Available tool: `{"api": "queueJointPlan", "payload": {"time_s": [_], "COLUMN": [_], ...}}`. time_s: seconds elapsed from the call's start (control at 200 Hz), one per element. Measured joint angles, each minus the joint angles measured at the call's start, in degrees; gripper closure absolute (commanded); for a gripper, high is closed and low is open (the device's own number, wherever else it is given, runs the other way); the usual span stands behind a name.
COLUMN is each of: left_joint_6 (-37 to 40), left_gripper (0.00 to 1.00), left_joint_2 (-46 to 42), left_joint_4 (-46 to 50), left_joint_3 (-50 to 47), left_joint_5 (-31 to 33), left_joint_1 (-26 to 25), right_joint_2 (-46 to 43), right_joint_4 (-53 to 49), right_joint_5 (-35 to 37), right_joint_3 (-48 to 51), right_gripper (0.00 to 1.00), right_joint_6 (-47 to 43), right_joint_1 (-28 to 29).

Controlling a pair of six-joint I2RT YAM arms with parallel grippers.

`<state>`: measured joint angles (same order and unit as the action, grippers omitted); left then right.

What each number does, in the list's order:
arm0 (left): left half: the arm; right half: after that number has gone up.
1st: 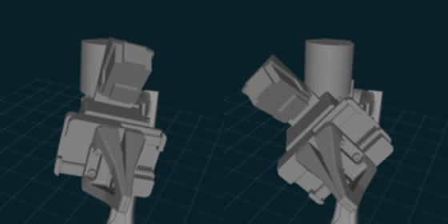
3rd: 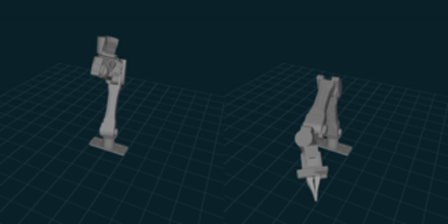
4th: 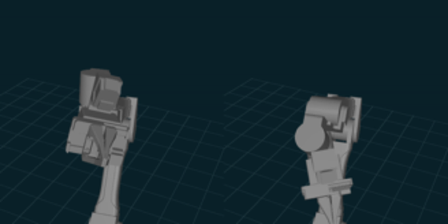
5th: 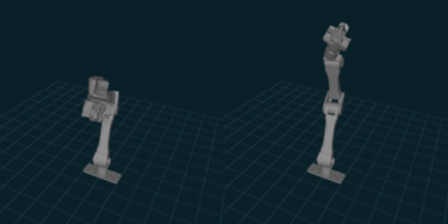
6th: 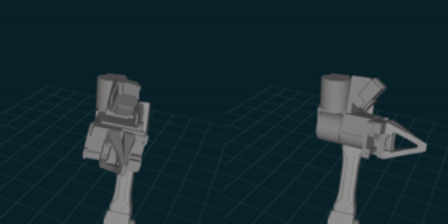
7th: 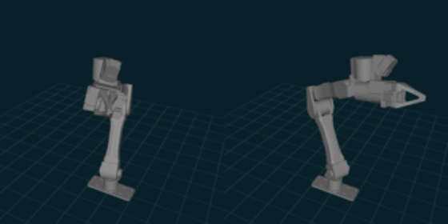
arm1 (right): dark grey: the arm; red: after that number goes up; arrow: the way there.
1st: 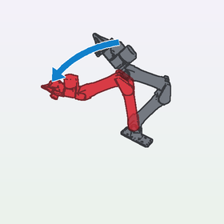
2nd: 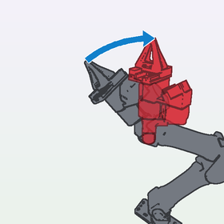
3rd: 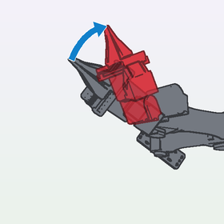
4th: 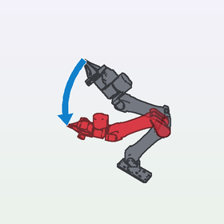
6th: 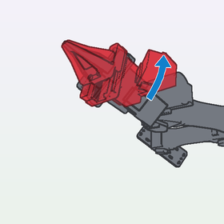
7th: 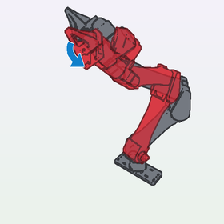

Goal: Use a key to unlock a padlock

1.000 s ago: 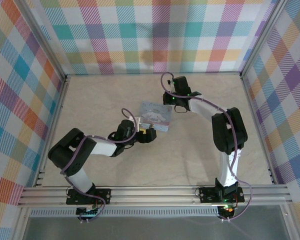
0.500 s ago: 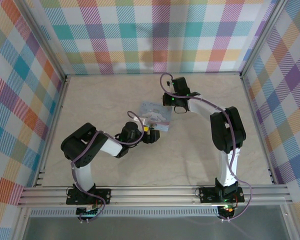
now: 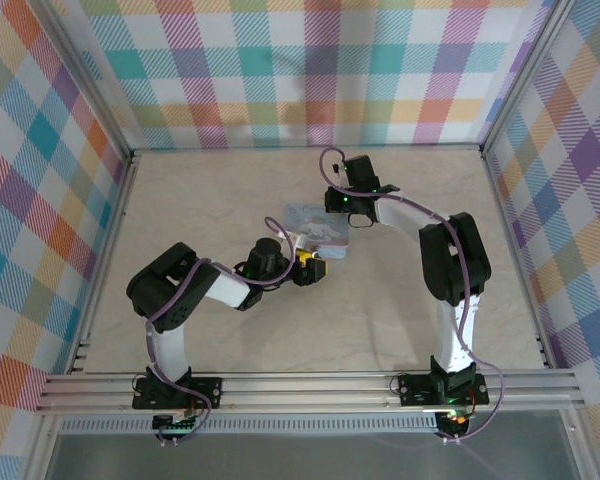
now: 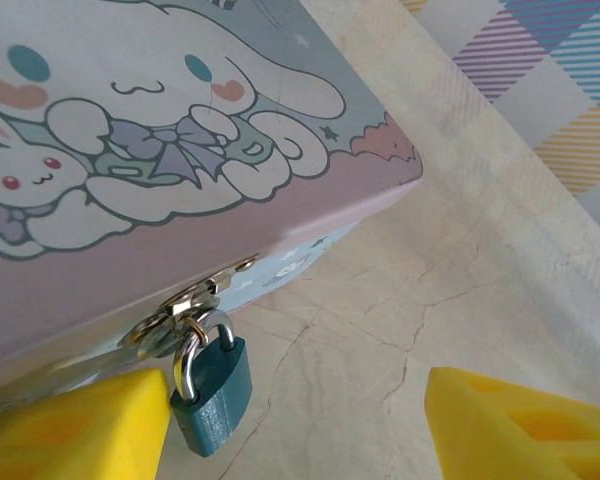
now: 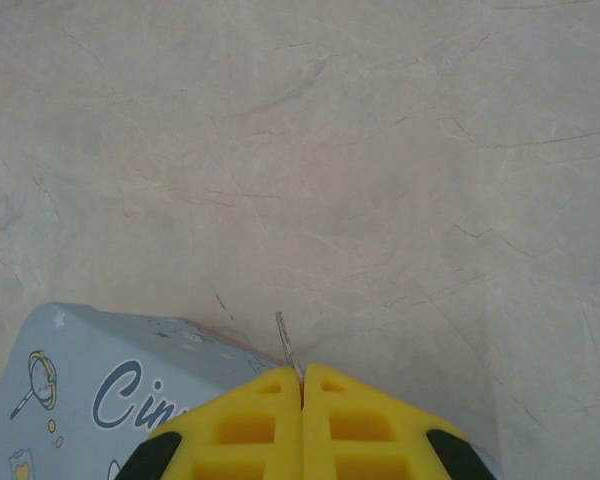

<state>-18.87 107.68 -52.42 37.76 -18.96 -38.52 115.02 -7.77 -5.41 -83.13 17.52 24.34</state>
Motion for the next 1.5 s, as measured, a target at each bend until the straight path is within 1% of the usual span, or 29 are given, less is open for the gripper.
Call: {"api": "queueJointPlan", "payload": {"time_s": [0.025, 0.05, 0.165, 0.23, 0.29, 0.385, 0.535, 0.635, 0.78, 0.94, 1.1, 1.31, 1.505], "left_joint_6": [-0.17, -0.44, -1.29, -1.79, -2.45, -3.26, -5.05, -5.77, -6.47, -7.43, -8.15, -8.15, -8.15], "left_gripper": [0.34, 0.36, 0.37, 0.35, 0.31, 0.28, 0.26, 0.26, 0.28, 0.35, 0.33, 0.30, 0.30], "left_joint_2": [0.22, 0.46, 1.77, 2.40, 2.71, 3.08, 3.74, 4.37, 5.62, 6.51, 6.60, 6.60, 6.60], "left_joint_4": [-0.24, -0.33, -0.26, -0.28, -0.31, -0.66, -2.05, -2.93, -4.68, -6.27, -6.47, -6.80, -6.82], "left_joint_3": [0.00, 0.04, 0.68, 1.09, 1.27, 1.44, 1.75, 2.21, 2.82, 2.89, 2.80, 2.67, 2.67], "left_joint_5": [-0.22, -0.57, -2.21, -2.93, -3.06, -2.91, -2.36, -0.59, -0.26, -1.16, -2.49, -2.62, -2.62], "left_joint_1": [0.00, 0.00, 0.00, 0.00, -0.02, -0.04, -0.17, -0.79, -1.01, -1.01, -1.07, -1.11, -1.11], "right_joint_2": [0.02, 0.00, 0.00, 0.00, 0.00, 0.00, 0.00, 0.00, 0.00, 0.00, 0.00, -1.22, -7.10], "right_joint_4": [0.04, 0.15, 0.37, 0.39, 0.44, 0.48, 1.03, 1.22, 1.46, 1.49, 1.03, -0.98, -1.77], "right_joint_5": [0.00, 0.00, -0.02, -0.02, -0.04, -0.13, -0.20, -0.20, -0.17, -0.20, -0.09, 2.19, 6.25], "right_joint_3": [0.04, 0.13, 0.37, 0.44, 0.57, 0.68, 0.90, 0.96, 0.96, 0.96, 0.96, 0.90, 1.46], "right_gripper": [1.00, 1.00, 1.00, 1.00, 1.00, 1.00, 1.00, 1.00, 1.00, 1.00, 1.00, 1.00, 1.00], "right_joint_6": [0.00, 0.00, 0.00, 0.00, 0.02, 0.02, 0.04, 0.04, 0.13, 0.20, 0.17, 0.13, 0.28], "right_joint_1": [0.00, 0.00, 0.00, 0.00, 0.00, 0.00, 0.00, -0.07, -0.28, -0.31, -0.31, -0.33, -0.92]}}
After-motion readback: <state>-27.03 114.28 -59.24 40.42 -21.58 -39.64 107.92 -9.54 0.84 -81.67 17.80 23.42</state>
